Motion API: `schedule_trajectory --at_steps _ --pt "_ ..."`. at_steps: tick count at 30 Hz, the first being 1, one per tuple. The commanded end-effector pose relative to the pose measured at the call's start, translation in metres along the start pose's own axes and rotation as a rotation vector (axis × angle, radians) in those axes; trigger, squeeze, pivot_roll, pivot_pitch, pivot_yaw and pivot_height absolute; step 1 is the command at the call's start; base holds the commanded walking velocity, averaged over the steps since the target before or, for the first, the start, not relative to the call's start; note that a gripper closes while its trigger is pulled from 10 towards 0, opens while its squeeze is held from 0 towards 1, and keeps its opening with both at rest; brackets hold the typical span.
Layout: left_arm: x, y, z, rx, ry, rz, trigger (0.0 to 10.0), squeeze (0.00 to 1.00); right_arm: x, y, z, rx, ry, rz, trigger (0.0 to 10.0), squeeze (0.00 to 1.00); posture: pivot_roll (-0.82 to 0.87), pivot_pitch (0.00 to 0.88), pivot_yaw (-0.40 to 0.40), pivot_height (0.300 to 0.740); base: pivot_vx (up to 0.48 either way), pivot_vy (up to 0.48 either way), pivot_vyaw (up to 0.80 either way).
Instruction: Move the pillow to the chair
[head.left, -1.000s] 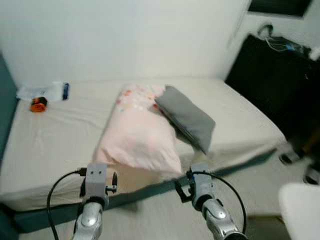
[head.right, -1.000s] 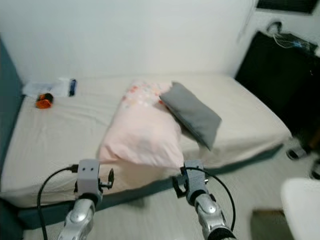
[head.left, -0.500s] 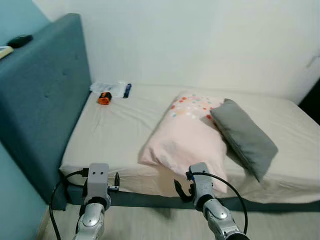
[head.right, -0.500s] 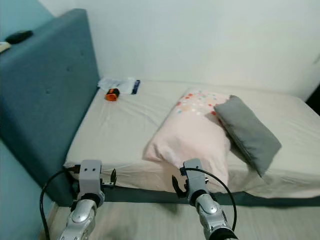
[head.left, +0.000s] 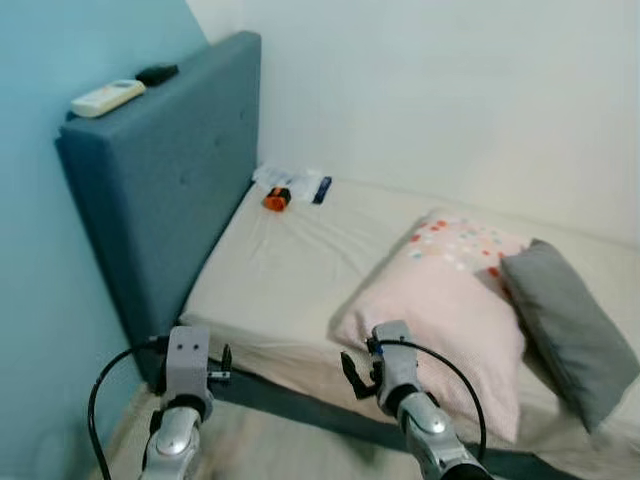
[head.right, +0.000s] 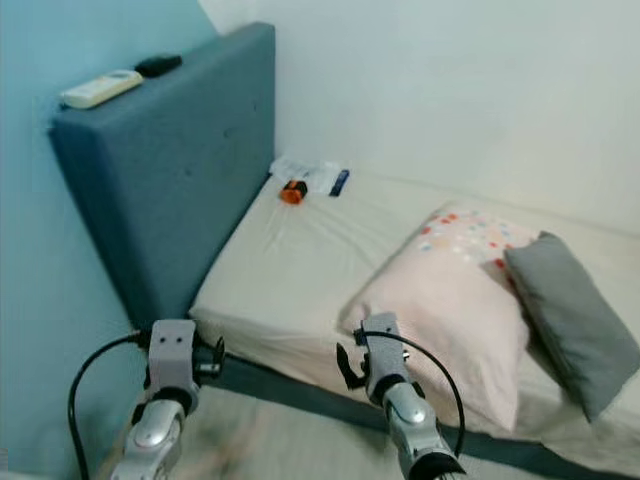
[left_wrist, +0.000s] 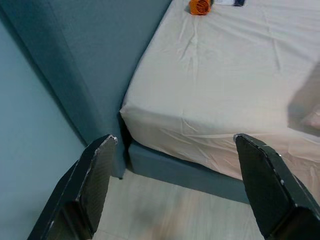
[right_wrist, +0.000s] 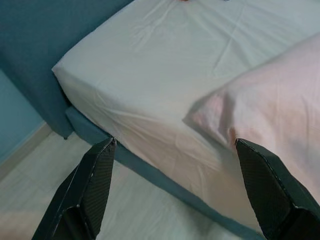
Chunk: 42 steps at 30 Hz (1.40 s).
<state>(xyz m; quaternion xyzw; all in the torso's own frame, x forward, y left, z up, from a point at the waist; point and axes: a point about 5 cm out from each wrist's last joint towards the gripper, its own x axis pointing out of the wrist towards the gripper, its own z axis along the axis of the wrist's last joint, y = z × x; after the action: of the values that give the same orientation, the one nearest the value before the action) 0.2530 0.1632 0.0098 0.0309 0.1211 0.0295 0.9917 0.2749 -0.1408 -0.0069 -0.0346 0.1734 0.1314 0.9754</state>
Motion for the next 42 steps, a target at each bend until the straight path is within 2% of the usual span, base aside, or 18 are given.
schedule_trajectory --at_steps 1,10,35,39,40,42 --pt "-0.0001 -0.0055 0.0005 -0.014 0.000 -0.019 10.0 0.00 -0.0032 -0.0071 -0.0044 0.016 0.015 -0.027 10.0 0.00 0.12 0.000 -0.138 0.740 0.000 0.000 0.00" --pt "-0.0007 -0.0062 0.0010 -0.009 0.000 -0.029 10.0 0.00 -0.0039 -0.0082 -0.0054 0.021 0.019 -0.034 10.0 0.00 0.12 0.000 -0.138 0.740 0.000 -0.183 0.00" --pt "-0.0002 -0.0098 0.0019 0.013 0.004 -0.054 10.0 0.00 -0.0038 -0.0087 -0.0051 0.034 0.017 -0.041 10.0 0.00 0.12 0.000 -0.136 0.740 0.000 -0.477 0.00" --pt "-0.0005 -0.0111 0.0004 -0.013 0.025 -0.058 10.0 0.00 -0.0039 -0.0088 -0.0054 0.035 0.018 -0.041 10.0 0.00 0.11 0.000 -0.136 0.740 0.000 -0.480 0.00" --pt "-0.0006 -0.0121 -0.0017 -0.052 0.050 -0.063 10.0 0.00 -0.0040 -0.0087 -0.0055 0.035 0.019 -0.041 10.0 0.00 0.12 0.000 -0.136 0.740 0.000 0.000 0.00" --pt "-0.0004 -0.0128 -0.0023 -0.061 0.063 -0.075 10.0 0.00 -0.0041 -0.0088 -0.0057 0.036 0.020 -0.042 10.0 0.00 0.11 0.000 -0.136 0.740 0.000 0.457 0.00"
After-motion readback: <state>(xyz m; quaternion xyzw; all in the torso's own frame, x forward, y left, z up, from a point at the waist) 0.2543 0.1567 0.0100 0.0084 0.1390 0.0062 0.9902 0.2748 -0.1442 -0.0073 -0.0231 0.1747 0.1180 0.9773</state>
